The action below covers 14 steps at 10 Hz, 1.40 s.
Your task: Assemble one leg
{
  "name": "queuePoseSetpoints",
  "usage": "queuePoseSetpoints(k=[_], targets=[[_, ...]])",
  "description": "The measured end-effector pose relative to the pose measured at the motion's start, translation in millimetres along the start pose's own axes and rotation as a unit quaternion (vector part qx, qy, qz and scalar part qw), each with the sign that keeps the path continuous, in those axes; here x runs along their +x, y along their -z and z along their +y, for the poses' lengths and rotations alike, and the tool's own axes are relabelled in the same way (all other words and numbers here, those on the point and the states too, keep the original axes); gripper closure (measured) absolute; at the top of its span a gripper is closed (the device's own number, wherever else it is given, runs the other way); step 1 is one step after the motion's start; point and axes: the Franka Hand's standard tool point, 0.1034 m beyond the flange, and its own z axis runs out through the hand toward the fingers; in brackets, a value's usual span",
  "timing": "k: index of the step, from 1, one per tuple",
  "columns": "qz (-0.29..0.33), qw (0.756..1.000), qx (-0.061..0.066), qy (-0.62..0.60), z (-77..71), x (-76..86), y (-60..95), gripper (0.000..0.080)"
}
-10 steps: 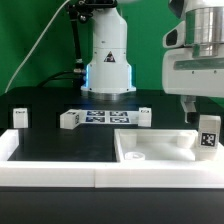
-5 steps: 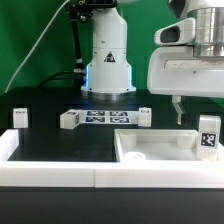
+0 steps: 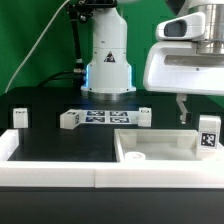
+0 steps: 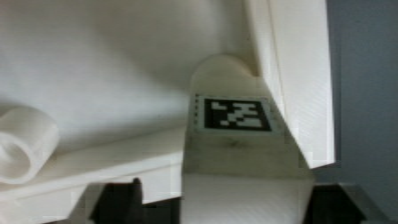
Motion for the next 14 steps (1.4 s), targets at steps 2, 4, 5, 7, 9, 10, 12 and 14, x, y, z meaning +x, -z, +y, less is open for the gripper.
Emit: queuePoseSetpoints(k=[2, 4, 5, 7, 9, 10, 12, 14], targets=[[0.000, 1.000, 0.000, -0.012, 0.1, 0.2, 0.1, 0.0465], [0.000, 1.000, 0.000, -0.015, 0.2, 0.4, 0.1, 0.0508], [0.000, 0.997, 0.003, -0.076, -0.3, 0.1, 0.1, 0.0508], [-0.002, 0.978, 0.003, -0.207, -0.7, -1.0, 0.9, 0.0508], [-0.007, 0.945, 0.004, -0.326, -1.0, -2.5, 1.3, 0.0508], [-0.008, 0.923, 0.005, -0.384, -1.6, -3.1, 1.2, 0.0508], [-0.007, 0.865, 0.013, -0.501, -1.3, -3.4, 0.3, 0.0508], [-0.018, 0.788, 0.013, -0.616, -0.3, -3.3, -0.1, 0.0507]])
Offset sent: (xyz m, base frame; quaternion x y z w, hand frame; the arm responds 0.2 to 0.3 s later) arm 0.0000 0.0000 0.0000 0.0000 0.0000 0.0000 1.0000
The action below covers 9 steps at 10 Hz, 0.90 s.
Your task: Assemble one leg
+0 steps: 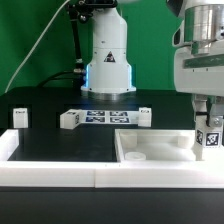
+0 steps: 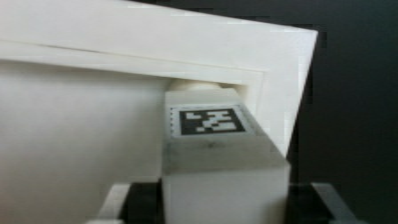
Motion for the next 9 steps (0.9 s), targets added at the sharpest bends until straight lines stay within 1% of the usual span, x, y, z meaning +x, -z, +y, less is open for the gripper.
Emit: queuePoseSetpoints(k=[1, 2, 3, 6, 7, 8, 9], targets=[[-0.006, 0.996, -0.001, -0.091, 0.0, -0.2, 0.2, 0.0505], [-0.007, 0.985, -0.012, -0.172, 1.1, 2.7, 0.5, 0.0505], [-0.006, 0.984, -0.012, -0.177, 0.8, 5.9, 0.2, 0.0505], [-0.010, 0.979, -0.013, -0.202, 0.4, 9.2, 0.3, 0.0505], [-0.012, 0.980, -0.013, -0.196, 0.8, 8.4, -0.1, 0.0438], [-0.012, 0.982, -0.013, -0.190, 0.9, 8.2, -0.1, 0.0438], [-0.012, 0.984, -0.013, -0.179, 0.8, 8.4, -0.1, 0.0261]])
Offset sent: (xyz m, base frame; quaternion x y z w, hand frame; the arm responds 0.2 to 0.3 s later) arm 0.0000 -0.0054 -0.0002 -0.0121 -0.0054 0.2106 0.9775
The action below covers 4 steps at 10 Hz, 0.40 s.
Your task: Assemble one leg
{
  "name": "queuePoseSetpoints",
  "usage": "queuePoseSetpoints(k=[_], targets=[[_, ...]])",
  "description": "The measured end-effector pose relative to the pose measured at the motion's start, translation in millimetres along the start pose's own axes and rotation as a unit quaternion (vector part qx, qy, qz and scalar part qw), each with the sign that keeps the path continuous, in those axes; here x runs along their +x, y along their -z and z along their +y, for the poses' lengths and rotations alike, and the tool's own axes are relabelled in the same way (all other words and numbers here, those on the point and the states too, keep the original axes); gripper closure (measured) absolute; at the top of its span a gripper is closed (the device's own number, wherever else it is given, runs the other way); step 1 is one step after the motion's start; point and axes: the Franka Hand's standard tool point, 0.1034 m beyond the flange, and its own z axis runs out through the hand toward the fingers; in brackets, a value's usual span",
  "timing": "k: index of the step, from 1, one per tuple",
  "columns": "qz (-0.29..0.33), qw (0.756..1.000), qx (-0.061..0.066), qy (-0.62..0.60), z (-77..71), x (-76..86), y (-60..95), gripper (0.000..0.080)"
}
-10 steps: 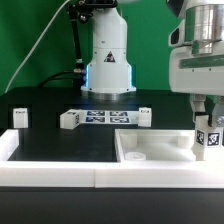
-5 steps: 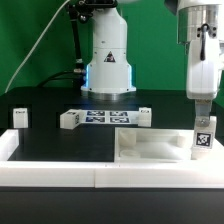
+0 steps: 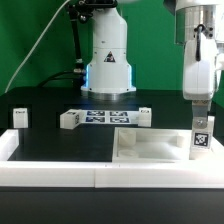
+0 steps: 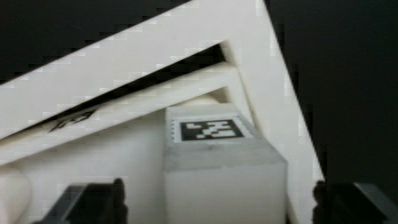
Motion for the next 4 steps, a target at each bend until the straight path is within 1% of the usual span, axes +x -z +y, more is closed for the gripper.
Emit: queuePoseSetpoints(k=[1, 2, 3, 4], targets=[[0.000, 1.000, 0.000, 0.015, 0.0, 0.1, 0.0, 0.0185], [0.000, 1.000, 0.000, 0.015, 0.0, 0.0, 0.0, 0.0185], [0.000, 1.000, 0.000, 0.015, 0.0, 0.0, 0.0, 0.0156], [0.000, 1.000, 0.000, 0.015, 0.0, 0.0, 0.0, 0.0156]])
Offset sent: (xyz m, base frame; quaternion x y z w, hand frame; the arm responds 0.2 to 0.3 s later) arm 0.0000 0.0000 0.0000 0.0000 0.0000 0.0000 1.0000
